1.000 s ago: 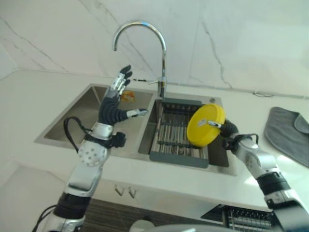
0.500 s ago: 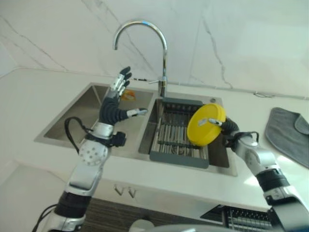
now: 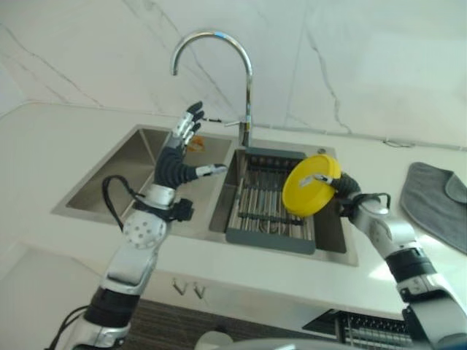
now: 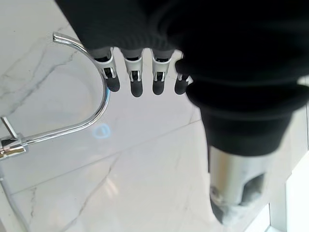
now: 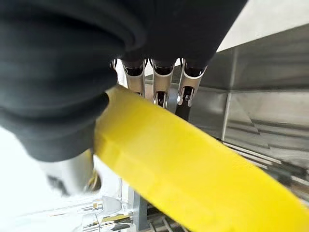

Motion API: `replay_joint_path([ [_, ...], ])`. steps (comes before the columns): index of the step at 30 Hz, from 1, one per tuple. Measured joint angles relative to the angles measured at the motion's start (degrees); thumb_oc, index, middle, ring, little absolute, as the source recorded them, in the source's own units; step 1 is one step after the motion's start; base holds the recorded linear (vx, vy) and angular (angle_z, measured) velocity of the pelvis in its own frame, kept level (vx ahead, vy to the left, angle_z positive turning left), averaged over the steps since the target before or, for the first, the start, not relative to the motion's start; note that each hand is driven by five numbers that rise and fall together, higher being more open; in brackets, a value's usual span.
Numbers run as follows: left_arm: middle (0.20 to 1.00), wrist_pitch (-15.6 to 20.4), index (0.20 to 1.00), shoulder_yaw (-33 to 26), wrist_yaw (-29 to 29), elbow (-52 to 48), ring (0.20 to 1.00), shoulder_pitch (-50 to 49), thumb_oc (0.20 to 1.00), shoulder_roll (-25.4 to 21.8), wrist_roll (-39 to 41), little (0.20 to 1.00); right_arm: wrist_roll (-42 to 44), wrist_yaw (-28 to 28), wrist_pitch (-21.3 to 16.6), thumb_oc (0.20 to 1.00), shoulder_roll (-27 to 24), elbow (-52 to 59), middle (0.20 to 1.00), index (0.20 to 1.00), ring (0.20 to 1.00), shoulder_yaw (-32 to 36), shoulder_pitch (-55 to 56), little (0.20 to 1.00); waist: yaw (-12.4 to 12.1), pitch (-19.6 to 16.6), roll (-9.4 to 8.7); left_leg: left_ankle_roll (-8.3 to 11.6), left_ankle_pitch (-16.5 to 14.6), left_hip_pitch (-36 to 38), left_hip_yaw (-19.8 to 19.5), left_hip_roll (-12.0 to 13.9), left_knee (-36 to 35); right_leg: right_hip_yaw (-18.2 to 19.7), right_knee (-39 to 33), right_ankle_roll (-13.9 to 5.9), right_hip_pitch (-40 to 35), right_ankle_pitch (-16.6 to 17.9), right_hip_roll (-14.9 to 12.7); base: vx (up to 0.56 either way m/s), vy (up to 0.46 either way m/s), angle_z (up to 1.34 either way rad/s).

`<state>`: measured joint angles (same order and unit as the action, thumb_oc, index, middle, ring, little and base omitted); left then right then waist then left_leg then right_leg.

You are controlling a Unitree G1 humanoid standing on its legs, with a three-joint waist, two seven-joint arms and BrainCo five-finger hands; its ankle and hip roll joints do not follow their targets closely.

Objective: Place the dishes in the dishwasher.

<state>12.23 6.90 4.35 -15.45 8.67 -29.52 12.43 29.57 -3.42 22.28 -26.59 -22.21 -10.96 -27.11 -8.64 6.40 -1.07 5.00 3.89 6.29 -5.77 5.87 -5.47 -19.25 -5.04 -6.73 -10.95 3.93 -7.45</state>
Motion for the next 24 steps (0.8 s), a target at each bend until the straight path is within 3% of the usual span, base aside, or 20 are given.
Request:
replay_joint_path([
  [9, 1.0, -1.2, 1.0, 0.7, 0.6, 0.0, 1.0, 0.9, 1.0, 0.0, 0.0, 1.0, -4.0, 1.1, 2.6, 0.2, 0.8, -0.2, 0.2, 0.2, 0.2, -4.2, -1.9, 0.2, -0.4, 0.4, 0.04, 0.01, 0.0, 0.0, 0.0, -0.1, 0.0, 0.0, 0.0, -0.06, 0.0, -0.1, 0.0, 0.0, 0.0, 0.0],
  [14, 1.0, -1.1, 1.0, 2.2, 0.5, 0.0, 1.0, 0.9, 1.0, 0.0, 0.0, 1.0, 3.4, 1.4, 3.1, 0.2, 1.0, -1.1, 0.2, 0.2, 0.2, -3.9, -1.2, 0.2, -0.3, 0.5, 0.1, 0.01, 0.0, 0.0, 0.0, 0.0, 0.0, 0.0, 0.0, -0.05, 0.0, -0.1, 0.0, 0.0, 0.0, 0.0],
  [24, 1.0, -0.8, 1.0, 2.2, 0.4, 0.8, 1.0, -0.2, 1.0, 0.5, 0.0, 1.0, 16.7, 1.7, -5.1, 0.2, 5.9, -2.3, 0.2, 0.2, 0.2, 0.4, 7.6, 0.2, 0.1, 0.9, 1.45, -0.23, -0.3, 0.8, 0.1, 0.1, 0.0, 0.0, 0.0, 0.0, -0.8, -0.3, -0.1, 0.0, -0.007, 0.0],
])
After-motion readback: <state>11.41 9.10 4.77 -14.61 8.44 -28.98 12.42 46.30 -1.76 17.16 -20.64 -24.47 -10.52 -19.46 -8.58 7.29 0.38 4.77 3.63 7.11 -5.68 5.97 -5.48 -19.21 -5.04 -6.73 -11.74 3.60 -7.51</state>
